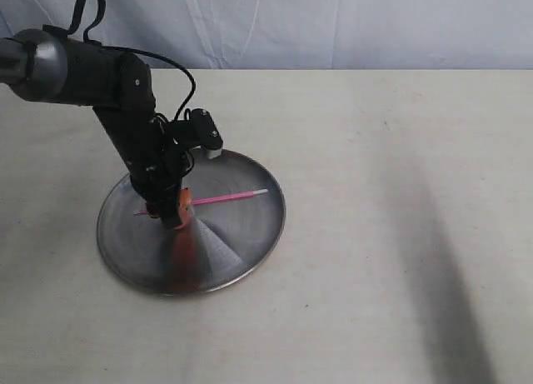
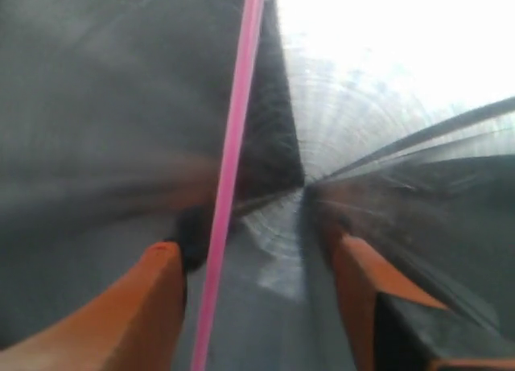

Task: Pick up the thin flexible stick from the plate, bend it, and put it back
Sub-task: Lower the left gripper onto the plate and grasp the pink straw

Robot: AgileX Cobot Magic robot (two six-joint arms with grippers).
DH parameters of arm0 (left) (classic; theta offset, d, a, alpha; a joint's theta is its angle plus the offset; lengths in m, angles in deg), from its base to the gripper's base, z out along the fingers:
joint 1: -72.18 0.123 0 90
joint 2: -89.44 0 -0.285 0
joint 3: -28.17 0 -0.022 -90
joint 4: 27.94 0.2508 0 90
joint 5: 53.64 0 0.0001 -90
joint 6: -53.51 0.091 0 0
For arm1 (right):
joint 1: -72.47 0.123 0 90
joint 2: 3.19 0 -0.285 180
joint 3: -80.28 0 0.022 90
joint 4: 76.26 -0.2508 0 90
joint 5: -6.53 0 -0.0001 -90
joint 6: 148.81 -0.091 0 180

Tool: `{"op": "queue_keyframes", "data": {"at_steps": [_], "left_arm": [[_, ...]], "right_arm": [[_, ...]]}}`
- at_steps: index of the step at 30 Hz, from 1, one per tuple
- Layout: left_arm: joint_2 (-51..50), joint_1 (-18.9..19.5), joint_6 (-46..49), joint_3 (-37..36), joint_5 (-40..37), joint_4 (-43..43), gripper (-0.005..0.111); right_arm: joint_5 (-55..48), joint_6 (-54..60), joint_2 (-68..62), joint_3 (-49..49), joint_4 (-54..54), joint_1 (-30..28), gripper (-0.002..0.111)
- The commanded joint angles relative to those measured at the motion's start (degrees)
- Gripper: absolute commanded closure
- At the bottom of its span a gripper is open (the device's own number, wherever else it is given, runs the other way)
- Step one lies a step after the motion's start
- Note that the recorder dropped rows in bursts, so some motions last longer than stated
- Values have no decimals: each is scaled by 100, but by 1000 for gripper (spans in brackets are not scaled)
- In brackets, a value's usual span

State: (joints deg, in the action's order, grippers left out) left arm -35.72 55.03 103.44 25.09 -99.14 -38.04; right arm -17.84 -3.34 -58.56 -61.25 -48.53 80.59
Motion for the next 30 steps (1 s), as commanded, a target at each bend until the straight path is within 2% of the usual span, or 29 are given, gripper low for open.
{"op": "queue_keyframes", "data": {"at_steps": [1, 10, 24, 26, 30], "left_arm": [[-138, 34, -372, 251, -335, 246, 53], [-205, 386, -488, 396, -642, 94, 53], [-586, 387, -462, 396, -753, -110, 53], [-586, 387, -462, 396, -795, -110, 59], [-586, 387, -462, 396, -930, -110, 88]], "right_arm": [[9, 48, -13, -35, 2, 3, 109], [9, 62, -13, -35, 2, 3, 109], [9, 62, -13, -35, 2, 3, 109], [9, 62, -13, -35, 2, 3, 109], [9, 61, -13, -35, 13, 3, 109]]}}
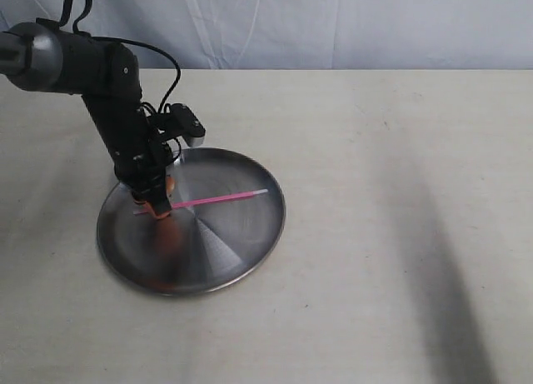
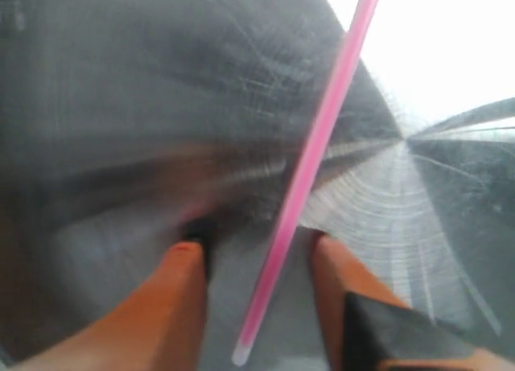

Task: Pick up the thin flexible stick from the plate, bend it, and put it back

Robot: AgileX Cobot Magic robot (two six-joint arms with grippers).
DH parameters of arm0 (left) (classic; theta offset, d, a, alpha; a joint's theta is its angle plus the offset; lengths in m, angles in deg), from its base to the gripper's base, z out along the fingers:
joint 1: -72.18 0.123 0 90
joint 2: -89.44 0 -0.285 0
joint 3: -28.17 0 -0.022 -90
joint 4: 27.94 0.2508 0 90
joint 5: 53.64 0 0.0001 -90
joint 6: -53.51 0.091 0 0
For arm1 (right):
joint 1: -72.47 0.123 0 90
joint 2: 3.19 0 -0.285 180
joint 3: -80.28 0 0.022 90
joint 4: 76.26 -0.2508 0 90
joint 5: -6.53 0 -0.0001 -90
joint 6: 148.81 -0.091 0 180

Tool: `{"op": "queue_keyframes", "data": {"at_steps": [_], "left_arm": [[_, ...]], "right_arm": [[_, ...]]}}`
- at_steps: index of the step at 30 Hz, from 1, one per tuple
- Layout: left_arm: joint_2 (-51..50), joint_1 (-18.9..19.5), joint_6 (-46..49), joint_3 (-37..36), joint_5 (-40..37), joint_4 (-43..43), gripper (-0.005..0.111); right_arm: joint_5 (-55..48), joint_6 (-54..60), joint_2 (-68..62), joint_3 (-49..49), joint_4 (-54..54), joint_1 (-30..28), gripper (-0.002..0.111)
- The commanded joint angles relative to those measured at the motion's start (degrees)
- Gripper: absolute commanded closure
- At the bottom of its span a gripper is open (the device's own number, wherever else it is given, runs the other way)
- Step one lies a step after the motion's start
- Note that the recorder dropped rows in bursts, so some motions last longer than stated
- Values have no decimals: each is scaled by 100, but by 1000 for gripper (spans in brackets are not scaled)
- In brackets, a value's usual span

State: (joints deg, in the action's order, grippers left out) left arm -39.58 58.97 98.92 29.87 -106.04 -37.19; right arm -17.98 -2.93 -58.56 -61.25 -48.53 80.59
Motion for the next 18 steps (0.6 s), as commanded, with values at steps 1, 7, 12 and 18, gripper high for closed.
{"op": "queue_keyframes", "data": {"at_steps": [1, 7, 12, 18], "left_arm": [[-200, -6, -10, -82, -357, -195, 97], [-189, -6, -27, -82, -584, -346, 106], [122, -6, -27, -82, -605, -535, 107], [940, -6, -27, -82, -670, -1027, 107]], "right_arm": [[23, 20, -13, -35, 14, 3, 109], [71, 20, -13, -35, 13, 3, 109], [70, 20, -13, -35, 2, 3, 109], [70, 197, -13, -35, -657, 3, 109]]}}
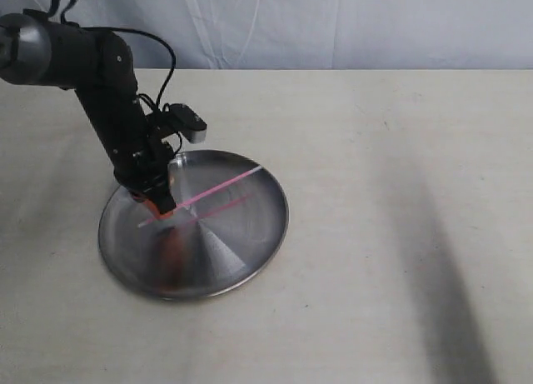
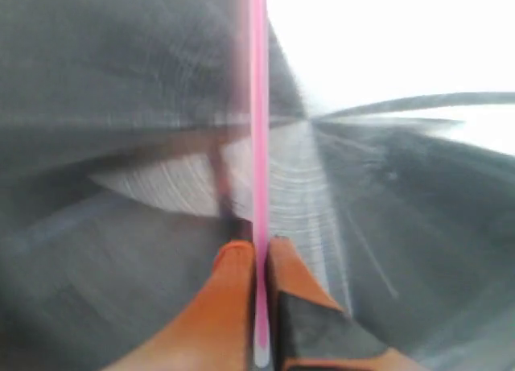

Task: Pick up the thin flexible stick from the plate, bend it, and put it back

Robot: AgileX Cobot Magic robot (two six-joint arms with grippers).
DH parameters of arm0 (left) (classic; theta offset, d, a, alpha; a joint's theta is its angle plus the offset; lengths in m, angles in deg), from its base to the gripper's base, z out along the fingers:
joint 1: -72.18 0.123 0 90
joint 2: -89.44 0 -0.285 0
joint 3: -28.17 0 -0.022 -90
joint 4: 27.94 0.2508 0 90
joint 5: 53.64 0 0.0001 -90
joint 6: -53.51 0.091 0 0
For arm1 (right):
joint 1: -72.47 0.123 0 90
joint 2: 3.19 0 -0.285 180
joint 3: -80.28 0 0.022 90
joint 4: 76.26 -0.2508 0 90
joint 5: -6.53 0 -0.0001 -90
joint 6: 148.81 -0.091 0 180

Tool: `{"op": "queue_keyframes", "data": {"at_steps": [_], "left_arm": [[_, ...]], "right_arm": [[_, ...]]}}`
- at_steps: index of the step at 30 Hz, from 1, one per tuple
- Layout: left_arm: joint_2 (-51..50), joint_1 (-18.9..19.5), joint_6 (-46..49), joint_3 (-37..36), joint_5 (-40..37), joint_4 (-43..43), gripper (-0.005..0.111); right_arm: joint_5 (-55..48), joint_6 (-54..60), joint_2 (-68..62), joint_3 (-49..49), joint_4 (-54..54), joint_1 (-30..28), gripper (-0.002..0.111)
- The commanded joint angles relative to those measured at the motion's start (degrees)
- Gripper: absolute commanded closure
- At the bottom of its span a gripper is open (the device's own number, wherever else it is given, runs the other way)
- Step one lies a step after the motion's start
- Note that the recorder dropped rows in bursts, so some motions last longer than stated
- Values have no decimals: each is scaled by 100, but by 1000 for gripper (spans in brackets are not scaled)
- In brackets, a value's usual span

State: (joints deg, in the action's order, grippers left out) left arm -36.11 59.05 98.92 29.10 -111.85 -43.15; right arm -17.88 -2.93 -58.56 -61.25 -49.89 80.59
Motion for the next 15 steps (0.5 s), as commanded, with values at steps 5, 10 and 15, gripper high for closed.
{"op": "queue_keyframes", "data": {"at_steps": [5, 10, 15], "left_arm": [[1324, -14, -42, -5, -126, -706, 107], [1987, -14, -30, -5, -536, -1900, 107], [2290, -14, -9, -252, -571, -2372, 107]], "right_arm": [[59, 690, -13, -35, -1736, 3, 109], [17, 3207, -258, -35, -5474, 3, 109], [-42, 5617, -1107, -35, -8379, 3, 86]]}}
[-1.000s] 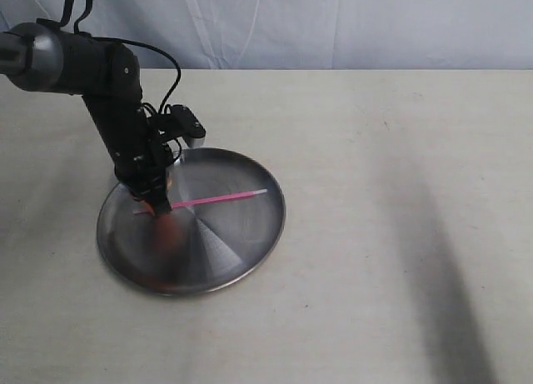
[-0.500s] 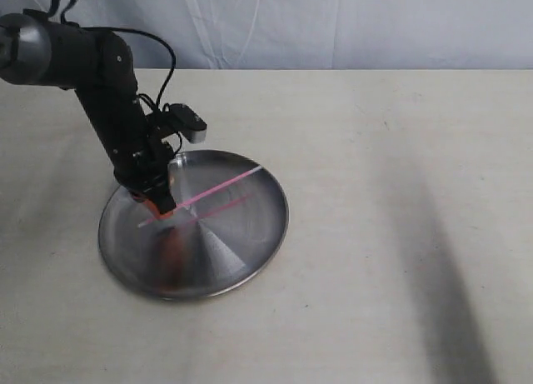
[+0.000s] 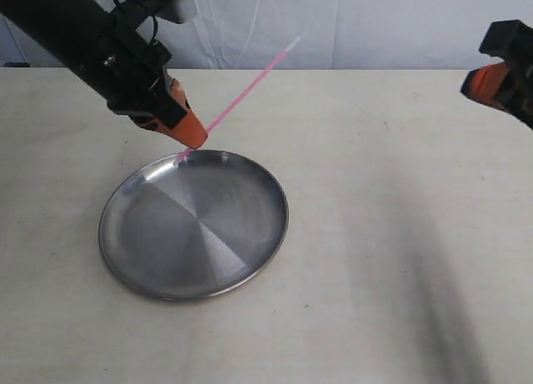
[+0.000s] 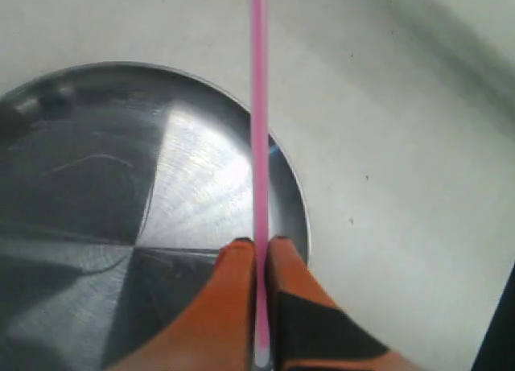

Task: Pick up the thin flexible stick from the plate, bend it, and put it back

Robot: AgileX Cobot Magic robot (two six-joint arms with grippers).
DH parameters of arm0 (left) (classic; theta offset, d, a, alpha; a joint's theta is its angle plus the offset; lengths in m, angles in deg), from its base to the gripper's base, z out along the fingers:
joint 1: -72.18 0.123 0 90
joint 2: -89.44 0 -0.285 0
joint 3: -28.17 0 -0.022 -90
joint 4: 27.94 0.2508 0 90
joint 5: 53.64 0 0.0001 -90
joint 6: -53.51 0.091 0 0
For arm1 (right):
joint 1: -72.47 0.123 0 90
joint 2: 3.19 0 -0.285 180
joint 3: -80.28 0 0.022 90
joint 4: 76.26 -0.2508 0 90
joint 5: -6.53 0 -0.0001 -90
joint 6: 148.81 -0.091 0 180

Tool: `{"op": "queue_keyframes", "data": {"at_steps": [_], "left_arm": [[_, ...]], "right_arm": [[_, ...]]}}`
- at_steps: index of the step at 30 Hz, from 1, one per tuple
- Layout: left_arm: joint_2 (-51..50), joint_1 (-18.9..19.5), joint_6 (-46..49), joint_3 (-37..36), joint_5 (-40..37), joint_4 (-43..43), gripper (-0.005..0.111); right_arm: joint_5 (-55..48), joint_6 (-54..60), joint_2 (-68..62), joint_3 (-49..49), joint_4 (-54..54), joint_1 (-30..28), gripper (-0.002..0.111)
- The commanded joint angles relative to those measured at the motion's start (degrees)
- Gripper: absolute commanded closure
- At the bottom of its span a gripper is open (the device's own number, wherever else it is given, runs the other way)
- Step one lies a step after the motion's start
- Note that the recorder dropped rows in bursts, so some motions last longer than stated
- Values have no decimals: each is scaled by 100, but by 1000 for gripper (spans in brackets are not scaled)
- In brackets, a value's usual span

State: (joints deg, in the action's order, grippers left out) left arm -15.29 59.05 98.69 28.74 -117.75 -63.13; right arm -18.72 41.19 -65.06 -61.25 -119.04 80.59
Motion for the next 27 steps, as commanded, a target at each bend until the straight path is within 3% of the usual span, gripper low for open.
{"op": "queue_keyframes", "data": {"at_steps": [1, 3, 4, 8, 16, 27], "left_arm": [[257, -14, 67, -340, 71, -518, 107], [336, -14, 445, -649, 120, -1066, 107], [358, -14, 680, -815, 120, -1345, 107], [368, -14, 1421, -1271, 72, -2401, 107], [368, -14, 1686, -1408, -19, -2691, 107], [368, -14, 1882, -1408, -148, -3108, 107]], "right_arm": [[42, 1506, -607, -35, -1897, 3, 77], [-100, 2434, -1018, -35, -3243, 3, 57], [-290, 2864, -1193, -35, -3919, 3, 53], [-1369, 4296, -1948, -35, -5671, 3, 52], [-1693, 4700, -2370, -166, -5716, 94, 52], [-683, 4842, -2590, -969, -5716, 1223, 52]]}}
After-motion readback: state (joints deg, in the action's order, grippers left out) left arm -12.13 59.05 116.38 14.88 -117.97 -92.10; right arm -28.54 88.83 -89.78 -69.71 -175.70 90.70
